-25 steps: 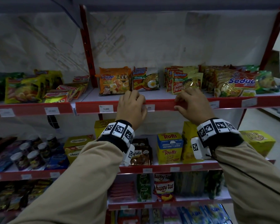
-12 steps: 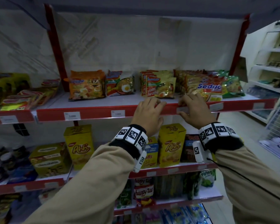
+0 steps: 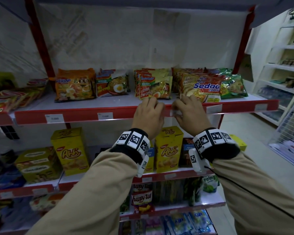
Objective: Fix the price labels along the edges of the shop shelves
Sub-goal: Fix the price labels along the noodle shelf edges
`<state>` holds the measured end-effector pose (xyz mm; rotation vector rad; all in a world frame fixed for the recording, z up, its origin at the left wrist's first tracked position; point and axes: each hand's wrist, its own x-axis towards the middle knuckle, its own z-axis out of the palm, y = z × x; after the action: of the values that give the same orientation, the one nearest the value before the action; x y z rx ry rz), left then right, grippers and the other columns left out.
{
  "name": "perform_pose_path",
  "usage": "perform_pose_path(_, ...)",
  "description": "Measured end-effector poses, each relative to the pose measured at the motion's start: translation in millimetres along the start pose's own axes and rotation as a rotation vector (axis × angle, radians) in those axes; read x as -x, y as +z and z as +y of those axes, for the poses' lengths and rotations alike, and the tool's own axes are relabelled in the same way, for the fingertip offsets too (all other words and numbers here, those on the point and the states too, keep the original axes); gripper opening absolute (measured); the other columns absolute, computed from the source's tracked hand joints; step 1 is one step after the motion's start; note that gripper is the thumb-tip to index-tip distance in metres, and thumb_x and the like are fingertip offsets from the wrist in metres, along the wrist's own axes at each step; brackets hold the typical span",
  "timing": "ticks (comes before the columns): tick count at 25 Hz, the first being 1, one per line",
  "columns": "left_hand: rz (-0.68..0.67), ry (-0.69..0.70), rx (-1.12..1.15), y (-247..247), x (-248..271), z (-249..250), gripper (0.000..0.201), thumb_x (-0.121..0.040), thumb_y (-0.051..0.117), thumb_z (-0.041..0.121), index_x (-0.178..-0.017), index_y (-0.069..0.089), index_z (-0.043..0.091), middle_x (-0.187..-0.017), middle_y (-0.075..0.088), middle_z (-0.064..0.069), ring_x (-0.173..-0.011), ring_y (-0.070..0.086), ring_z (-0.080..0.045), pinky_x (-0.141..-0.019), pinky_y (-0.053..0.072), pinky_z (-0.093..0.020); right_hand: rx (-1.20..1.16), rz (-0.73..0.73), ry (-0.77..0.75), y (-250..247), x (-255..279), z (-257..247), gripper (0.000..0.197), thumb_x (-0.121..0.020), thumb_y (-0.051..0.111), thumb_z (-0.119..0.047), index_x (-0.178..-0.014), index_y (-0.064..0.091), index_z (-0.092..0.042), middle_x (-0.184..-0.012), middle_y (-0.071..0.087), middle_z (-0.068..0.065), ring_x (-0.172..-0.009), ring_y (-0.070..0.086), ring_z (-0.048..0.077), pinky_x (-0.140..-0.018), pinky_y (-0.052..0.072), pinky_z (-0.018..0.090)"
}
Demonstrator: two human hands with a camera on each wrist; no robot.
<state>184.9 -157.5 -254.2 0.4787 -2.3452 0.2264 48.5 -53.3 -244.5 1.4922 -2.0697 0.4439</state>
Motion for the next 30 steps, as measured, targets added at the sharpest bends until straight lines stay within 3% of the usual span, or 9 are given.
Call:
perform_pose_path(6,0.012,-0.065,0.086,4,-1,1,0.022,-0.082,0.060,0.023,-0.102,0.058,0.014,-0.104,0.051,-0.007,-0.098,0.043,-0.026,-0.082,0.038,-0.034,-0.062,-0.058,-0.024,-6,-6,5,0.016,-0.086,0.060,-0.022,-0.101,0.056,-0.016,-0.109,0.054,0.007,-0.104,0.041,0.028,-0.083,0.034,0.038)
perform_pose_path(11,0.020,-0.055,0.082,6,-1,1,0.016,-0.088,0.054,0.021,-0.101,0.058,0.013,-0.103,0.053,-0.006,-0.096,0.044,-0.025,-0.080,0.038,-0.033,-0.239,-0.145,-0.015,-11,-19,12,0.011,-0.083,0.067,-0.025,-0.092,0.066,-0.018,-0.096,0.057,0.006,-0.099,0.049,0.026,-0.085,0.041,0.037)
perform_pose_path(15,0.051,-0.066,0.115,7,-5,-1,0.017,-0.094,0.048,0.021,-0.099,0.060,0.009,-0.099,0.056,-0.008,-0.093,0.046,-0.025,-0.078,0.034,-0.031,-0.558,-0.012,0.056,-10,-18,15,0.007,-0.083,0.071,-0.021,-0.082,0.064,-0.021,-0.087,0.058,-0.002,-0.078,0.055,0.012,-0.067,0.041,0.024)
perform_pose_path(18,0.120,-0.114,0.183,7,-4,1,0.026,-0.099,0.042,0.021,-0.097,0.062,0.005,-0.096,0.059,-0.011,-0.091,0.048,-0.027,-0.078,0.037,-0.035,-0.842,0.149,0.150,-13,-18,13,0.011,-0.084,0.068,-0.011,-0.087,0.061,-0.019,-0.083,0.062,-0.011,-0.074,0.058,0.000,-0.066,0.046,0.016)
perform_pose_path(20,0.160,-0.133,0.252,7,-4,2,0.030,-0.100,0.040,0.024,-0.102,0.063,0.005,-0.099,0.062,-0.012,-0.093,0.051,-0.028,-0.080,0.040,-0.037,-1.027,0.217,0.232,-14,-19,8,0.019,-0.082,0.069,-0.004,-0.095,0.059,-0.015,-0.086,0.062,-0.009,-0.078,0.061,0.003,-0.069,0.051,0.017)
perform_pose_path(23,0.158,-0.155,0.282,5,-8,0,0.034,-0.100,0.039,0.033,-0.105,0.061,0.008,-0.095,0.063,-0.008,-0.089,0.050,-0.024,-0.074,0.038,-0.033,-1.255,0.181,0.324,-10,-19,-3,0.028,-0.080,0.070,0.001,-0.102,0.056,-0.010,-0.097,0.063,0.009,-0.090,0.065,0.018,-0.076,0.056,0.025)
perform_pose_path(26,0.171,-0.143,0.256,6,-11,-3,0.025,-0.099,0.045,0.029,-0.097,0.058,0.008,-0.089,0.060,-0.008,-0.082,0.046,-0.023,-0.068,0.028,-0.028,-1.234,0.145,0.308,-5,-17,-10,0.024,-0.081,0.070,0.001,-0.101,0.058,-0.004,-0.101,0.064,0.015,-0.091,0.065,0.018,-0.075,0.056,0.022)
perform_pose_path(28,0.172,-0.140,0.243,7,-10,-4,0.020,-0.098,0.047,0.024,-0.094,0.057,0.007,-0.088,0.059,-0.009,-0.081,0.045,-0.025,-0.067,0.027,-0.029,-1.150,0.148,0.245,-3,-17,-9,0.018,-0.084,0.068,-0.004,-0.101,0.062,-0.005,-0.096,0.067,0.010,-0.087,0.064,0.016,-0.074,0.055,0.023)
perform_pose_path(30,0.168,-0.146,0.235,7,-10,-4,0.018,-0.098,0.048,0.022,-0.093,0.057,0.007,-0.087,0.059,-0.008,-0.081,0.045,-0.025,-0.067,0.028,-0.029,-1.039,0.157,0.176,-3,-18,-4,0.011,-0.087,0.066,-0.012,-0.098,0.066,-0.010,-0.087,0.067,0.000,-0.078,0.062,0.007,-0.067,0.049,0.016)
